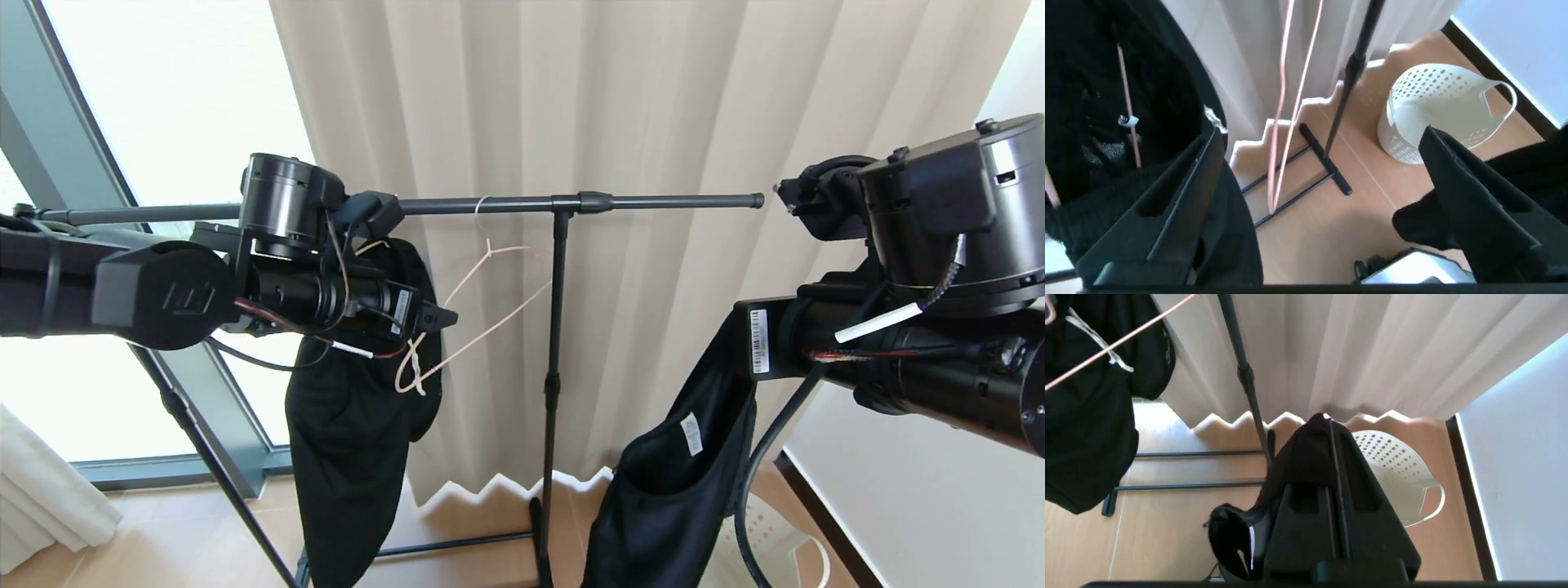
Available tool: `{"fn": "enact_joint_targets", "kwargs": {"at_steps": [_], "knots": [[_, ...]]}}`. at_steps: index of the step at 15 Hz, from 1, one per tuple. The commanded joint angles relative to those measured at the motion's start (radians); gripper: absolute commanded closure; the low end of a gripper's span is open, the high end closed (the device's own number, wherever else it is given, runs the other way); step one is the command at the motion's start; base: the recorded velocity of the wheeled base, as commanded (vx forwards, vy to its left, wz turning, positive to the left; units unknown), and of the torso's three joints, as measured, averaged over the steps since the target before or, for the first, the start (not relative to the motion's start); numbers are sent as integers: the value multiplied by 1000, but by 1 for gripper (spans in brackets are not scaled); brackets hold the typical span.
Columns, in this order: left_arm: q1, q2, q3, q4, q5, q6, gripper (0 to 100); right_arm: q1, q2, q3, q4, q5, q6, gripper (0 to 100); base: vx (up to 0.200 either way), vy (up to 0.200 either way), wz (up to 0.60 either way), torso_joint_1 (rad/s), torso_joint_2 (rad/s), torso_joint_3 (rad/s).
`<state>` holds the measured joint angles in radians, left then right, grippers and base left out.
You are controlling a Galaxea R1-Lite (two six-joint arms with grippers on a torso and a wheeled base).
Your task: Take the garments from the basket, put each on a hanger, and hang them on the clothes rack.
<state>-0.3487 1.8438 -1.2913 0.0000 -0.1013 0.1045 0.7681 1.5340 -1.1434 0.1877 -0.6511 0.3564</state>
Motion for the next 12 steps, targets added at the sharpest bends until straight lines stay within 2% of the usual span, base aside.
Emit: {"fn": "enact_joint_targets", "kwargs": {"at_steps": [1,7,10,12], "knots": [[5,98,-45,-25,-5,-3,0,16,0,8,-16,-1,-5,100,0,0,0,0,0,0],[28,268,-95,-190,-14,0,0,27,0,13,-43,-1,-24,100,0,0,0,0,0,0],[39,301,-108,-233,-64,-2,0,27,0,37,-71,-1,-30,100,0,0,0,0,0,0],[36,322,-122,-250,-71,0,0,36,-3,42,-76,-1,-34,100,0,0,0,0,0,0]]}}
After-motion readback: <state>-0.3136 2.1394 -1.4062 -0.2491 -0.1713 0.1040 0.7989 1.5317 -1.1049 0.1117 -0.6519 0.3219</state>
